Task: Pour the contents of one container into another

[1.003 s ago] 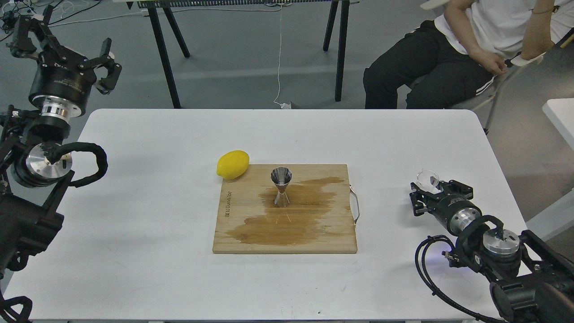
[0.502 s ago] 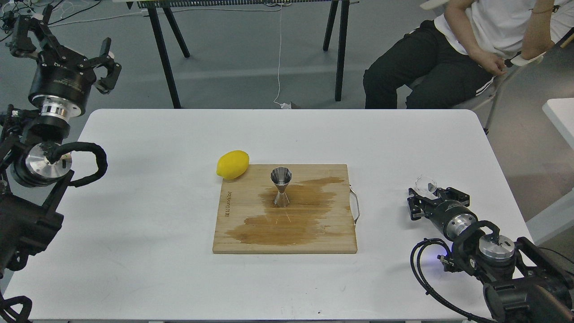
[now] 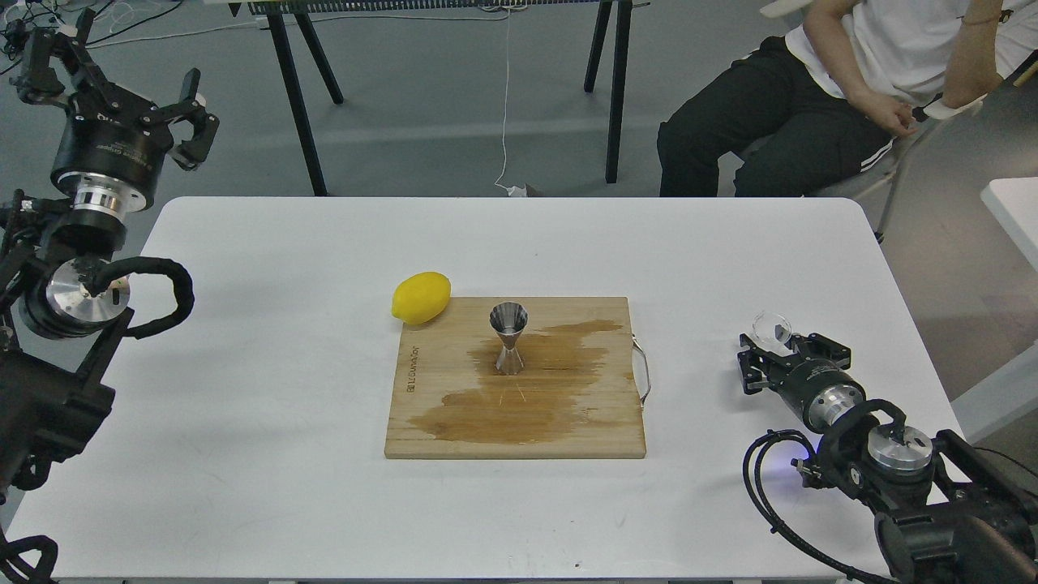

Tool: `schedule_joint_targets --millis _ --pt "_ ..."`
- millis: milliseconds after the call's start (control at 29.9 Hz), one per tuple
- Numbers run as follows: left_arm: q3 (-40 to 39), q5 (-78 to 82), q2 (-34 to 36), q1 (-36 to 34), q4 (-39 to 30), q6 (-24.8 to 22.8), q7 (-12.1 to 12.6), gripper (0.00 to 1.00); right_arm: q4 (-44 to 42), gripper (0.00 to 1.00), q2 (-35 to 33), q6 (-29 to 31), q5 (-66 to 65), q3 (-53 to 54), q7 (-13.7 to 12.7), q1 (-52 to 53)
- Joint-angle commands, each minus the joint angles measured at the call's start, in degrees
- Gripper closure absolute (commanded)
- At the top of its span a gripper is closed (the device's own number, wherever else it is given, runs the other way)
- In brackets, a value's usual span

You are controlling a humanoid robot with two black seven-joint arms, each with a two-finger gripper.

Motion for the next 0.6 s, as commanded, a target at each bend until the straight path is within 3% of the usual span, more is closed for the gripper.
schedule_joint_targets --millis 0,100,401,468,568 --pt "0.0 0.0 0.0 0.0 0.0 0.0 0.0 0.0 -1.0 0.47 0.0 -0.1 0.0 0.1 0.1 0.2" --pt "0.0 0.0 0.0 0.0 0.0 0.0 0.0 0.0 -1.1 0.38 0.0 -0.1 0.0 0.1 0.1 0.2" --pt "0.0 0.0 0.1 0.0 0.0 -0.1 0.0 0.0 -1.1 0.27 0.0 0.1 0.0 0.1 0.4 0.2" --pt "0.0 0.0 0.1 0.0 0.0 -0.1 0.0 0.0 -0.9 0.29 0.0 0.5 0.0 0.1 0.4 0.2" --pt "0.0 0.0 0.1 0.0 0.0 -0.1 0.0 0.0 -0.9 0.5 0.0 0.5 0.0 0.1 0.4 0.2"
